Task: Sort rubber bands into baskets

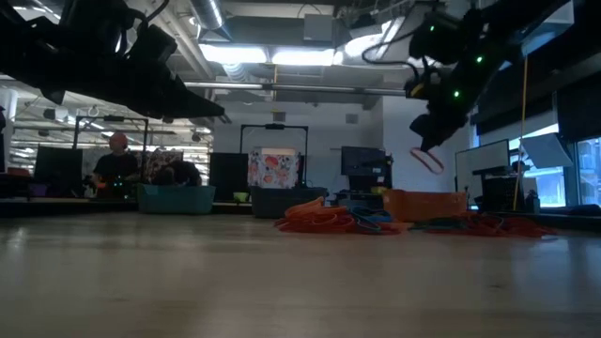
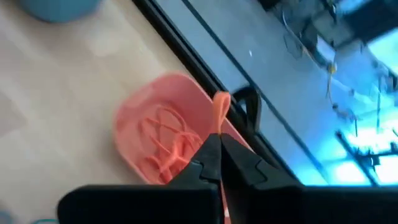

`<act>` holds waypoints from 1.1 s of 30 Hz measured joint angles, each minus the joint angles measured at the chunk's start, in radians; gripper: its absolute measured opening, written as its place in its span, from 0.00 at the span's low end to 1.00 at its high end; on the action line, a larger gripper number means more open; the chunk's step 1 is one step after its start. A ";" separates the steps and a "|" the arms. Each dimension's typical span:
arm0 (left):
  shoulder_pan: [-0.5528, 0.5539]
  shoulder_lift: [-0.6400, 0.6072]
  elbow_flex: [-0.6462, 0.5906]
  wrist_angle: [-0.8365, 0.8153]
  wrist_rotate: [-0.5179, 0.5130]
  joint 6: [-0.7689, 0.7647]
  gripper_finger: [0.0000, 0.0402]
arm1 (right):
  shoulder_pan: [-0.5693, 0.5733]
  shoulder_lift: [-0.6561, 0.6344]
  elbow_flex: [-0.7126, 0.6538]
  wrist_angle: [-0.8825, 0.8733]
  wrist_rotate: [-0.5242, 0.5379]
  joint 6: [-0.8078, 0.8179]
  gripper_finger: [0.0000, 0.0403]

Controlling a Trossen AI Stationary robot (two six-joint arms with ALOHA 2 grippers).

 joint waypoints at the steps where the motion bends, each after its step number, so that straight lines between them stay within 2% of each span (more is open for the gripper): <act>1: 0.000 0.000 0.000 0.000 0.000 0.000 0.01 | -0.019 0.008 0.000 0.002 -0.007 0.013 0.04; 6: 0.000 0.000 0.000 0.000 0.000 0.000 0.01 | -0.084 0.034 0.000 -0.006 -0.093 0.046 0.16; 11: 0.000 0.000 0.000 0.000 0.000 0.000 0.01 | -0.085 0.016 0.000 -0.030 -0.166 0.060 0.32; 15: 0.000 0.000 0.000 0.000 0.000 0.000 0.01 | -0.050 -0.005 0.000 -0.086 -0.317 0.095 0.39; 22: 0.000 0.000 0.000 0.000 0.000 -0.001 0.01 | 0.027 -0.003 0.000 -0.218 -0.504 0.258 0.39; 28: 0.000 0.000 0.000 0.000 0.000 -0.002 0.01 | 0.058 0.023 0.000 -0.299 -0.478 0.357 0.36; 33: 0.000 0.000 0.000 0.000 0.000 -0.003 0.01 | 0.057 0.095 0.000 -0.293 -0.466 0.385 0.32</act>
